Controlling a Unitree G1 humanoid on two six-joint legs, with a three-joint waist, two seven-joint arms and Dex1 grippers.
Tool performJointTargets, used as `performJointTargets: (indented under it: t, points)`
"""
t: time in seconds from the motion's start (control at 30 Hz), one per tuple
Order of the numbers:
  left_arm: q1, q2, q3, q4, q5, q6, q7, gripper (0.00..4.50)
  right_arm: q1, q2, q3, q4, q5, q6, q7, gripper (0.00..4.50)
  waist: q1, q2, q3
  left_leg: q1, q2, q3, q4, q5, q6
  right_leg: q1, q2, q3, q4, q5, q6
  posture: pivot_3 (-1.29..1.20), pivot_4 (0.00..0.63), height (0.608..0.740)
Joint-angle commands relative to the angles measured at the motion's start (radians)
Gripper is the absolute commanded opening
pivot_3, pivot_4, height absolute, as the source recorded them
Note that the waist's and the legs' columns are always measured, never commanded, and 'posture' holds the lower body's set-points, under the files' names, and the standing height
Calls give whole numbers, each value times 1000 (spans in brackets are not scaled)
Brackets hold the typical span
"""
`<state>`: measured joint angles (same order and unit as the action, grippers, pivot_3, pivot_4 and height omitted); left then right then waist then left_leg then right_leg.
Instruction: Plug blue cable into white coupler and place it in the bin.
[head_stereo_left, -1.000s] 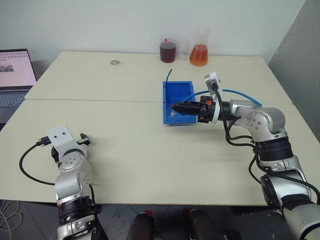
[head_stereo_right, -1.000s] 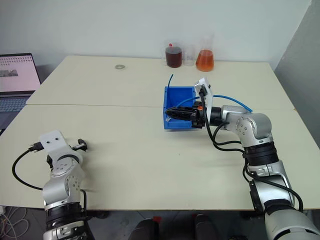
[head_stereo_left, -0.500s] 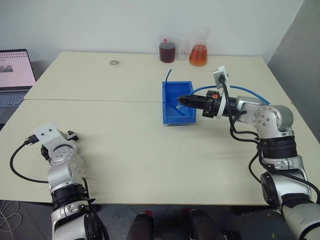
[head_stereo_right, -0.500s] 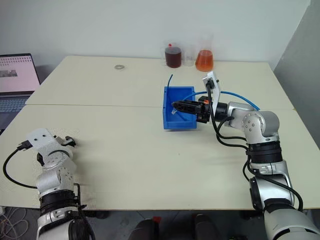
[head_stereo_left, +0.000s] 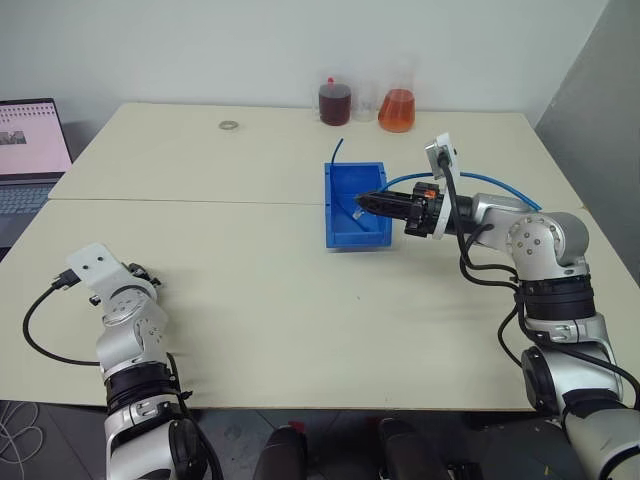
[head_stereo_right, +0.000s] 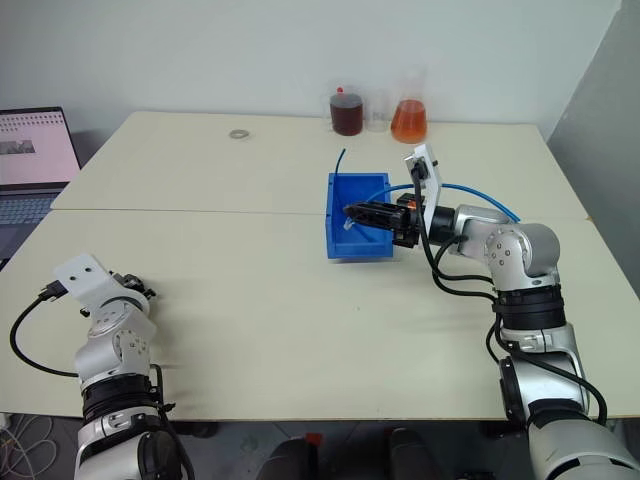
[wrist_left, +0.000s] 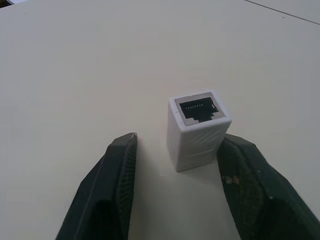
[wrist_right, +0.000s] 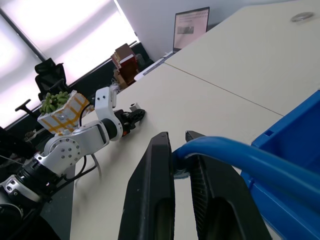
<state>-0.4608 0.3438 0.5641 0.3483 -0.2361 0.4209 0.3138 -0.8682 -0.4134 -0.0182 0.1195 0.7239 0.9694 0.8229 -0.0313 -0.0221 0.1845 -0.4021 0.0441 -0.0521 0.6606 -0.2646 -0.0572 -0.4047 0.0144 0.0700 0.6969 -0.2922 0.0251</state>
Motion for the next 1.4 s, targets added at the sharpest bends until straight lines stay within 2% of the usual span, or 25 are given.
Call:
performJointTargets:
  t: [0.03, 0.13, 0.3, 0.33, 0.43, 0.5, 0.6, 0.73, 0.83, 0.97, 1.1, 1.2, 1.4]
  points:
    - [-8, 6, -1, -44, -5, 12, 5, 1321, -2, -1, -21, -45, 7, -8, -2, 168, 0, 0, 0, 0, 0, 0, 0, 0, 0, 0, 0, 0, 0, 0, 0, 0, 150, 740]
    - [-8, 11, -3, -46, -4, 18, 8, 781, -6, 1, -25, -36, 4, -13, -7, 168, -1, 0, 0, 0, 0, 0, 0, 0, 0, 0, 0, 0, 0, 0, 0, 0, 150, 740]
    - [1, 5, -4, -86, -16, 48, 5, 777, 0, -3, -21, -37, -1, -21, -8, 168, 0, 0, 0, 0, 0, 0, 0, 0, 0, 0, 0, 0, 0, 0, 0, 0, 150, 740]
    - [13, 11, -28, -115, -24, 64, -40, 777, 2, -6, -21, -41, -1, -21, -7, 168, 0, 0, 0, 0, 0, 0, 0, 0, 0, 0, 0, 0, 0, 0, 0, 0, 150, 740]
    - [76, 91, -186, -238, -24, 110, -280, 777, 2, -30, -10, -57, -10, -29, 12, 168, -1, 0, 0, 0, 0, 0, 0, 0, 0, 0, 0, 0, 0, 0, 0, 0, 150, 740]
    - [134, 182, -301, -343, -43, 108, -499, 777, -7, -50, -5, -65, -13, -29, 30, 168, -1, 0, 0, 0, 0, 0, 0, 0, -1, 0, 0, 0, 0, 0, 0, 0, 150, 740]
    - [199, 305, -414, -513, -152, 96, -841, 777, -19, -79, 22, -84, -34, -46, 76, 168, 0, 1, 1, 0, 0, 0, -1, 0, -2, -1, 0, 0, -1, 0, 0, 0, 150, 740]
    - [229, 411, -579, -612, -188, 27, -1178, 777, -21, -98, 59, -126, -49, -70, 124, 168, -3, 4, 2, 0, 0, 1, -2, 0, -1, 0, 1, 1, -2, 0, 0, 0, 150, 740]
    - [207, 401, -690, -563, -150, -66, -1315, 777, -14, -94, 76, -154, -55, -78, 125, 168, -3, 5, 3, 0, 0, 2, -2, 0, -1, 0, 1, 1, -2, 0, 0, 0, 150, 740]
    - [159, 329, -748, -436, -119, -166, -1387, 777, 33, -103, 128, -200, -125, -152, 124, 168, -3, 5, 3, 0, 1, 1, -2, 0, -1, -1, 2, 1, -2, -1, 0, 0, 150, 740]
    - [98, 267, -845, -218, 3, -375, -1478, 777, 132, -145, 182, -294, -177, -233, 170, 168, -1, 5, 3, 0, 1, 1, -1, 0, -1, -1, 2, 1, -2, -1, 0, 0, 150, 740]
    - [40, 225, -882, -78, 55, -512, -1540, 777, 198, -163, 226, -306, -237, -330, 205, 168, 2, 5, 3, -1, 0, 2, -1, 0, -1, -1, 2, 1, -4, -1, 0, 0, 150, 740]
    - [-19, 166, -889, 66, 94, -640, -1589, 777, 222, -153, 284, -314, -267, -347, 234, 168, 1, 5, 3, -1, 0, 1, 1, 0, 0, 0, 2, 1, -2, 0, 0, 0, 150, 740]
